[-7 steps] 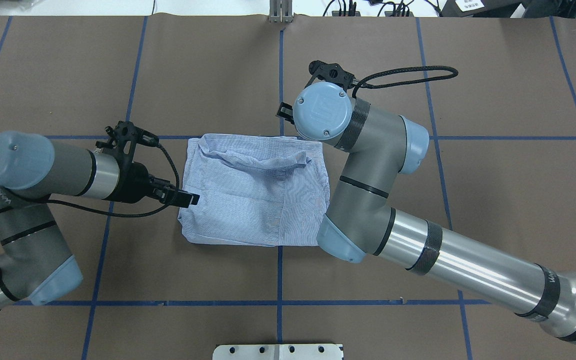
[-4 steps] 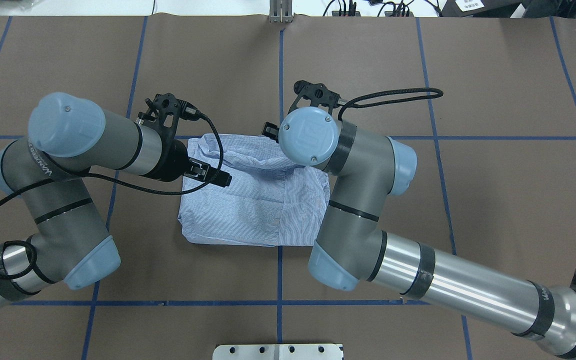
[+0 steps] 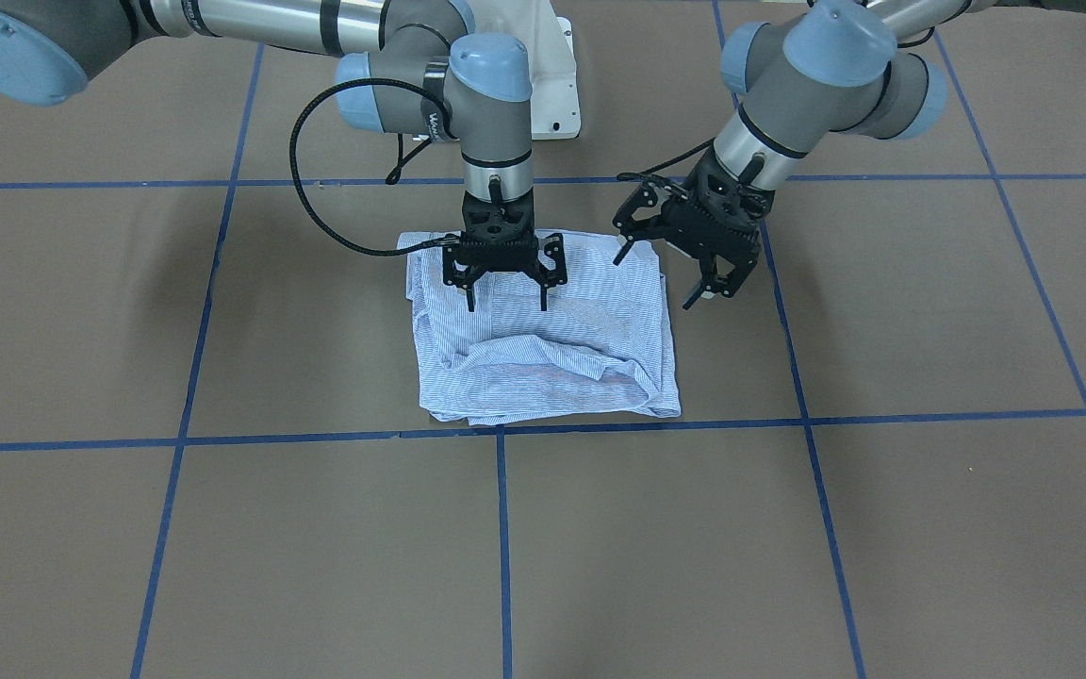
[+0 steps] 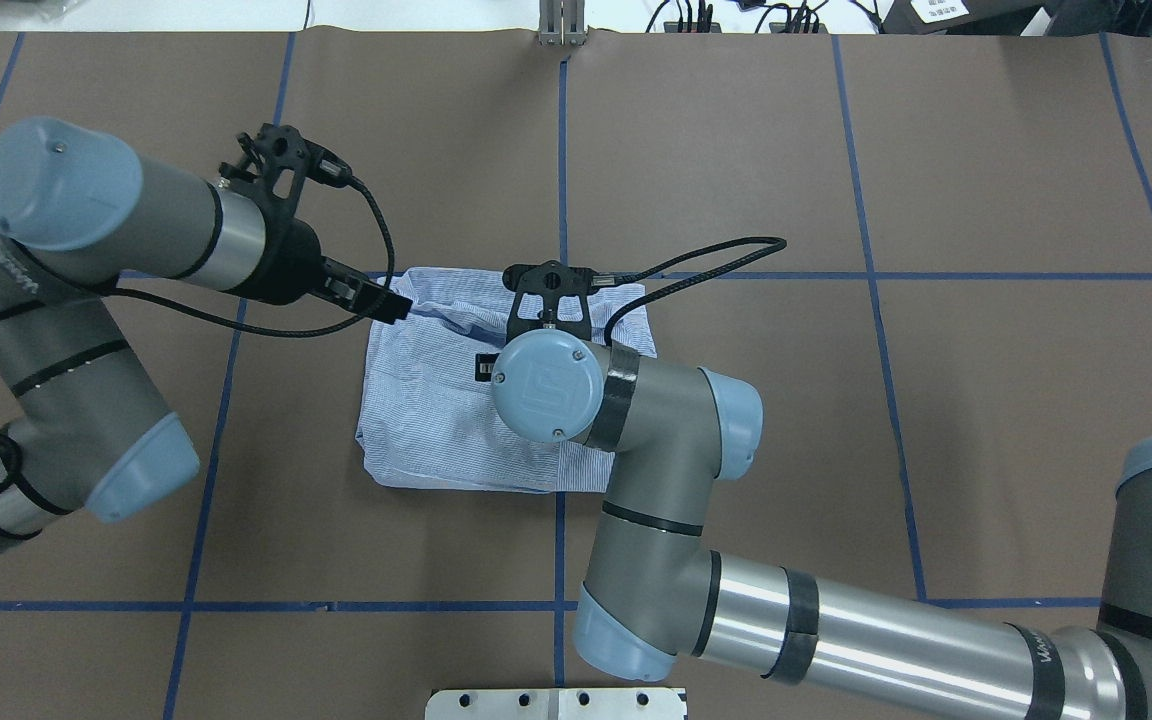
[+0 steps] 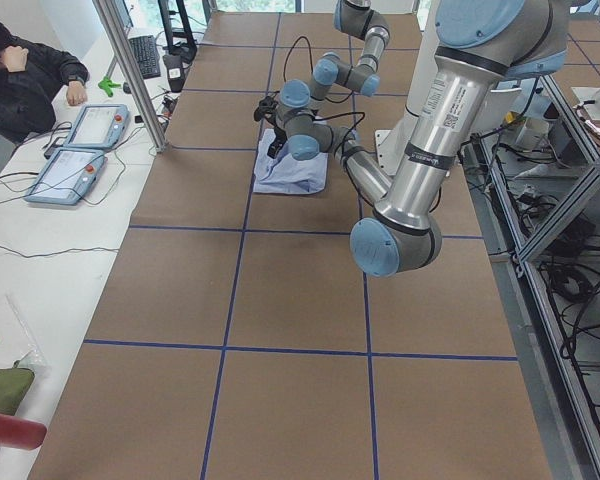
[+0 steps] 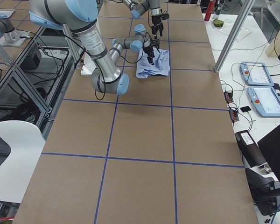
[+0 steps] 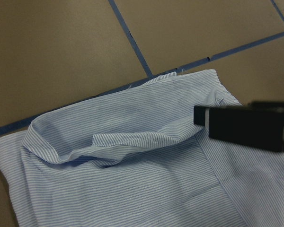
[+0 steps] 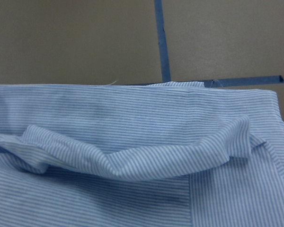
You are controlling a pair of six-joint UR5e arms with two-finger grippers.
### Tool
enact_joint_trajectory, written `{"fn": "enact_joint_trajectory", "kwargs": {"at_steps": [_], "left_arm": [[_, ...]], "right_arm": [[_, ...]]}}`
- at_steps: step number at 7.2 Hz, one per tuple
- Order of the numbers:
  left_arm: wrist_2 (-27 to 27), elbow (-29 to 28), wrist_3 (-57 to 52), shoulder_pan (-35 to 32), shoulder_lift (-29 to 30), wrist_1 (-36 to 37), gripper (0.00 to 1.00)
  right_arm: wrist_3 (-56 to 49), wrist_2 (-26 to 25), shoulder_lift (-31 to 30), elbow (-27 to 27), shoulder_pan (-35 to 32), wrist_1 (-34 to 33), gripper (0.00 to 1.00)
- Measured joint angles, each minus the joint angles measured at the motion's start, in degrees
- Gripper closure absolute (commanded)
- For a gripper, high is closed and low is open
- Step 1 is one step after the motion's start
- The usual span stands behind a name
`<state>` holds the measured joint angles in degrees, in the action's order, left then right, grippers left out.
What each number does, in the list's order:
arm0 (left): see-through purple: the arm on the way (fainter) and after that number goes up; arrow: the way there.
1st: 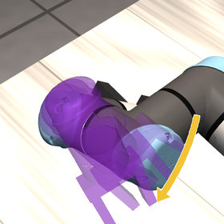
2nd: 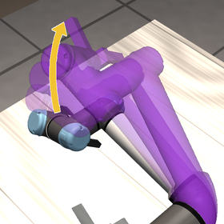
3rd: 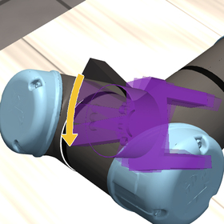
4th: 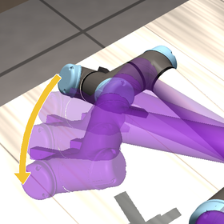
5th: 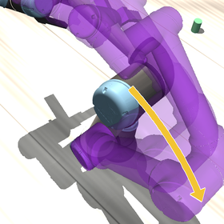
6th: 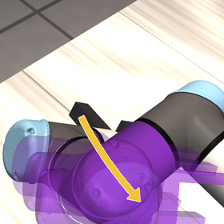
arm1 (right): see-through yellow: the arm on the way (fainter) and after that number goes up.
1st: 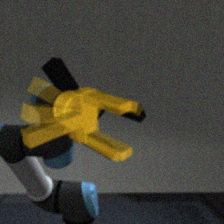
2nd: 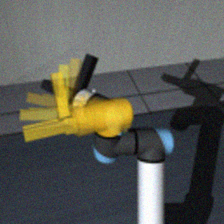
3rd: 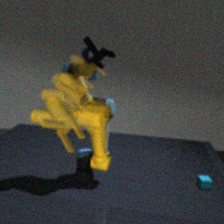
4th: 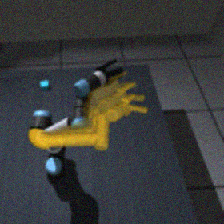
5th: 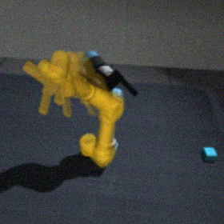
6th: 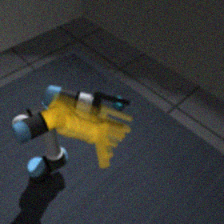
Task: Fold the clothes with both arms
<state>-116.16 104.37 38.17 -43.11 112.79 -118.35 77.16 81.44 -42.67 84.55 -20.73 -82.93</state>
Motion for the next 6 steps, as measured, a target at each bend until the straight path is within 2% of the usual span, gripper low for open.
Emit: {"fn": "enact_joint_trajectory", "kwargs": {"at_steps": [3, 5, 6], "left_arm": [[-5.82, 0.55, -12.49, -8.05, -4.7, -0.03, 0.0], [-6.82, 0.79, -14.66, -10.13, -5.82, -0.04, 0.0], [-6.95, 0.85, -14.87, -10.44, -5.96, -0.04, 0.0]], "right_arm": [[-4.44, -5.97, 4.87, -9.39, -1.52, 1.69, 0.0], [-5.2, -9.64, 9.69, -19.5, -3.99, 7.81, 0.0], [-5.3, -10.58, 10.56, -22.73, -5.84, 10.35, 0.0]]}}
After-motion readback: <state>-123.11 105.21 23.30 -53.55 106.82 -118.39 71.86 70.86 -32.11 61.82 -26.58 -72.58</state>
